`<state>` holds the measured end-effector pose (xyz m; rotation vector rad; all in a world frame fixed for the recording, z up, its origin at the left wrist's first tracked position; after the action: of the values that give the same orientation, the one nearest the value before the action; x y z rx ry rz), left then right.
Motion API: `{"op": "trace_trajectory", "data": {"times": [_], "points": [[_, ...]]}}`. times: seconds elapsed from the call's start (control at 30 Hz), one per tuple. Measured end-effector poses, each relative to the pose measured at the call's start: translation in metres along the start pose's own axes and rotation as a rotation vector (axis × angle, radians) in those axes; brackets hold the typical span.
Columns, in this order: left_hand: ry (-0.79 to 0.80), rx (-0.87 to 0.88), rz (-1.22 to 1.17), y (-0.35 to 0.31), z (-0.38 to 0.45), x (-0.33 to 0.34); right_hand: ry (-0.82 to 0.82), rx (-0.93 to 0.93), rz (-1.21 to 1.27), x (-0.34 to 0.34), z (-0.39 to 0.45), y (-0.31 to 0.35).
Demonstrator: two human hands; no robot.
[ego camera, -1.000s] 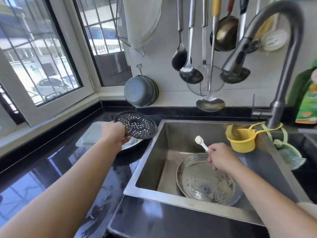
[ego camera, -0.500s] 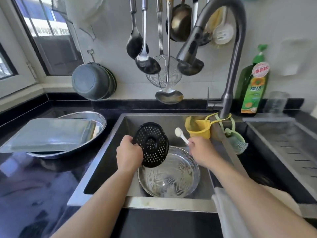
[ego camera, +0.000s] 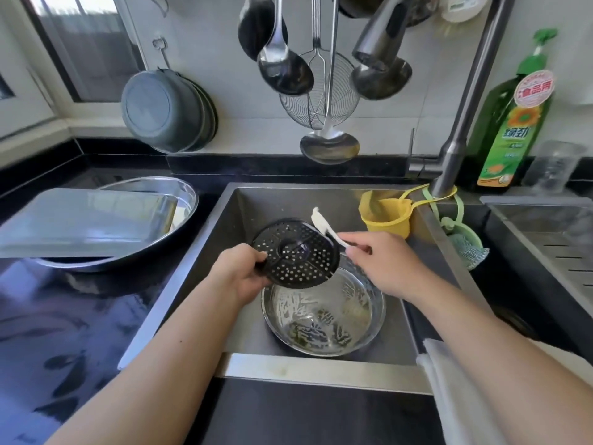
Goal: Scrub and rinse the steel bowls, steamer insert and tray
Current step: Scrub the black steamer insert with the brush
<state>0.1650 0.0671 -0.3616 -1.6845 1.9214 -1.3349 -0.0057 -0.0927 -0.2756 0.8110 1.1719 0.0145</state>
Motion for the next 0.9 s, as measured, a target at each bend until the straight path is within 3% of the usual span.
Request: {"op": "trace_trajectory", "data": {"times": [0.13,0.33,0.5,0.63,0.77,0.9], "points": [[0.006,0.045,-0.025,-0.004,-0.004,0.004,-0.054,0.028,-0.027,-0.008,0.003,-0.007],[0.166,0.109,0.014,-0.003,-0.022,0.031,0.015,-0.151,-0.079,0.015,-0.003,0.029],[0.268,0.182,0.152,0.0,-0.03,0.047,-0.128,-0.035,-0.168,-0.002,0.004,0.016],[0.352,0.159,0.162,0.004,-0.032,0.054,-0.07,-0.068,-0.203,0.011,0.0,0.025],[0.572,0.125,0.19,0.012,-0.043,0.069,-0.098,-0.061,-0.209,0.012,0.001,0.03],[0.561,0.194,0.234,0.004,-0.044,0.069,-0.154,-0.085,-0.159,0.001,0.0,0.034]]}}
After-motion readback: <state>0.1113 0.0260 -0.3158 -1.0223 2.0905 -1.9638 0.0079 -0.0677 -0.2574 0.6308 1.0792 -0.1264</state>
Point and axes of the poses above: each hand's wrist, its own z-axis towards the middle knuckle, its own x-axis out of the palm, y = z × x, the point moved 10 cm from there along z, towards the middle knuckle, and after that the axes turned 5 degrees about -z, right-handed, at the moved point
